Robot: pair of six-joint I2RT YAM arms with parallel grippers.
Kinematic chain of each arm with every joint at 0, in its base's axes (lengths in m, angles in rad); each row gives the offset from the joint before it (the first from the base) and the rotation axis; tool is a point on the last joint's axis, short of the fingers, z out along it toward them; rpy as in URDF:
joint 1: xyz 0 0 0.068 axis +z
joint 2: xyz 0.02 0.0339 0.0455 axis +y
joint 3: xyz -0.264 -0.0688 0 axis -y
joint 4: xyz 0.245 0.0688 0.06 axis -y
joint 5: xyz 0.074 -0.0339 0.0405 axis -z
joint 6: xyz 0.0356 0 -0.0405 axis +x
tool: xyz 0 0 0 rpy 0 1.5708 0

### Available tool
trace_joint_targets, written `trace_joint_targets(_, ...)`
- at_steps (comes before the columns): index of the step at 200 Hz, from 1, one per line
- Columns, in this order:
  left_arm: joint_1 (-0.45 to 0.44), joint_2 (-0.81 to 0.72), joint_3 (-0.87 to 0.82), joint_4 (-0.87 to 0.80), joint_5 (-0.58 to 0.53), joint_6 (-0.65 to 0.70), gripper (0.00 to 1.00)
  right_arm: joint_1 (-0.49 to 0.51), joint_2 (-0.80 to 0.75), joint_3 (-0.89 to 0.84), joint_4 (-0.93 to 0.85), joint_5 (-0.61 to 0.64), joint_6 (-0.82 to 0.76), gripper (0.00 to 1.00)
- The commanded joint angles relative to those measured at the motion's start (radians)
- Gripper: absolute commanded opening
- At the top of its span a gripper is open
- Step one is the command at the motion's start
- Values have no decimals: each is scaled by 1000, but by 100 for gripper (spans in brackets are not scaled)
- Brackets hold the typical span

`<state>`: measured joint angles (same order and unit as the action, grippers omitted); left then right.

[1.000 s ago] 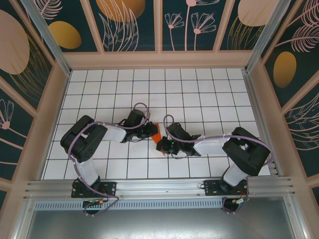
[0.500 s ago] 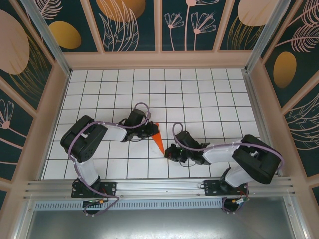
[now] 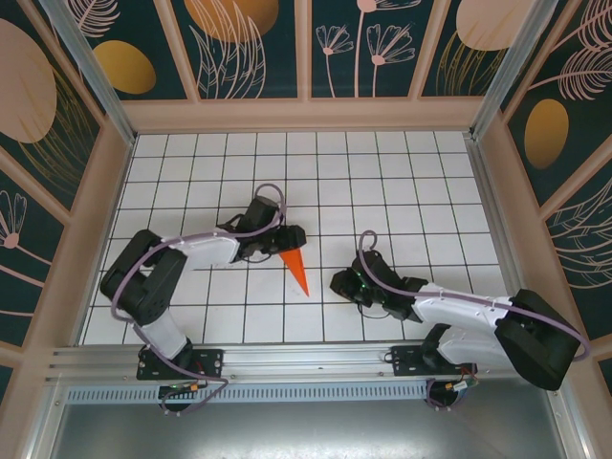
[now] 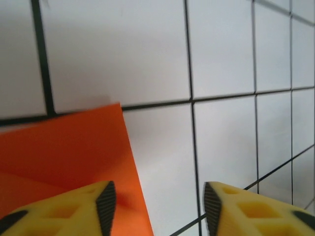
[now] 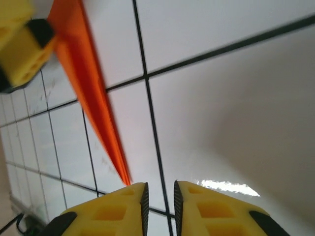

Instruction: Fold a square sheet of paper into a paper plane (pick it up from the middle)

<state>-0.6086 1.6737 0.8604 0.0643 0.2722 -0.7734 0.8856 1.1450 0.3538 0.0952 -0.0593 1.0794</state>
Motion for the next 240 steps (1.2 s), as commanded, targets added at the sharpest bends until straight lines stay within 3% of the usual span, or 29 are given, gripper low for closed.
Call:
trace_joint_targets(1,6,-105,53,-193,-139,19,61,-8,-5,47,-28,113,-21,29)
trace_joint_targets(31,5,-154,54,-303,-213,-15,67,-14,31,91,-5,154,-56,35)
trace_joint_targets(70,-22,-116,74,-358,-219,-59,71,-17,71,124,38,175,-63,41)
trace_joint_targets(164,-137,145,346,-625,-412,-8,75,-19,110,94,127,128,-26,43)
trace_joint_targets(240,-153,201,373,-679,-461,21,75,-20,130,100,140,108,-22,43)
